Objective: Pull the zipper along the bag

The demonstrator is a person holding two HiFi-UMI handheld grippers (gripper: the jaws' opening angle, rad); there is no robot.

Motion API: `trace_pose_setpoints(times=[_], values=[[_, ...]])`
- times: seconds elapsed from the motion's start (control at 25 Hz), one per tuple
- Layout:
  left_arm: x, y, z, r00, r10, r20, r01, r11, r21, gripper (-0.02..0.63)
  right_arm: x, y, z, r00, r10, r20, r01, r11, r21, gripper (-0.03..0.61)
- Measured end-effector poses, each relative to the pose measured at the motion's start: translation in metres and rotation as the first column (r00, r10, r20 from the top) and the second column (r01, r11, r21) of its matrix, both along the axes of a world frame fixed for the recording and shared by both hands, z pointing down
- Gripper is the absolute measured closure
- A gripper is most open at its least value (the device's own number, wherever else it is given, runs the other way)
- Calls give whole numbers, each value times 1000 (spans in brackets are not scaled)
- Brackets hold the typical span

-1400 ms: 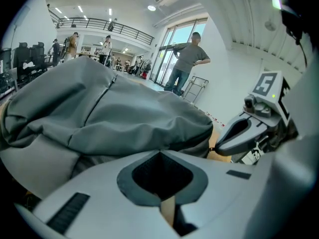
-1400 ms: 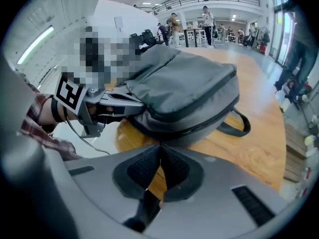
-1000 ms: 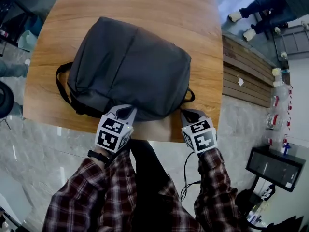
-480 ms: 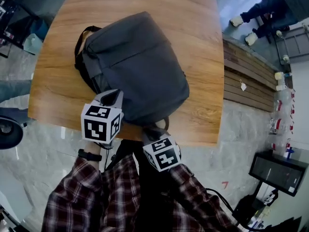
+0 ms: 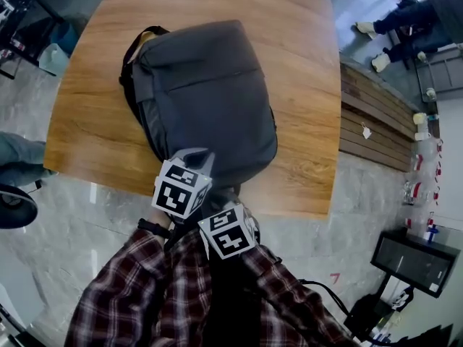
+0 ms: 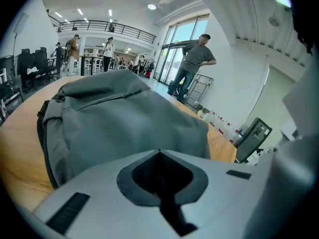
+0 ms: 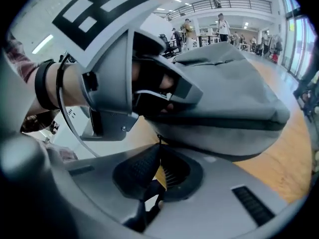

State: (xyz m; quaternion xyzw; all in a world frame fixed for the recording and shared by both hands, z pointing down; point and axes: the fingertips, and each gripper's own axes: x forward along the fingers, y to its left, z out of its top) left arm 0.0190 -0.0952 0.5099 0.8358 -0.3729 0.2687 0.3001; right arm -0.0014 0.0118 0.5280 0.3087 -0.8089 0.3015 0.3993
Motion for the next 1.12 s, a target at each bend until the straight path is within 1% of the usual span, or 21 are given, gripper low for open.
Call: trace_pose_setpoints(times=[0.16,0.28,0.44,0.52,0.68,0.84,1.0,1.12], values=[[-3,7,0,1000,-1,-16,1,999,-34,606,0,8,-4,1000,-25,-12,25,1000,11,563],[-6,12,-1,1000,2,-24,-3,1000,-31,606,8,11,-7,999,-41,-36,42,999,24,563],[-6,17,-2,1000,15,-17,-16,1000,-19,606,48,13,-12,998,-20,-62,22,999,41,563],[-5,18,-1,1000,21,-15,-21,1000,-18,606,70,8,-16,996,-28,-85,34,997,64,563],[-3,14,2,1000,25,-11,-26,999,-21,606,105,-12,-20,990,-36,-133,49,995,92,563],[-3,16,-1,999,34,-7,-34,999,-19,606,136,-33,-19,984,-19,-177,39,993,111,561],[-3,18,-1,999,41,-1,-41,999,-15,606,158,-52,-17,982,0,-190,21,994,110,557],[-4,18,-1,999,41,-9,-41,999,-25,606,162,-55,-12,983,29,-180,-13,996,90,554]])
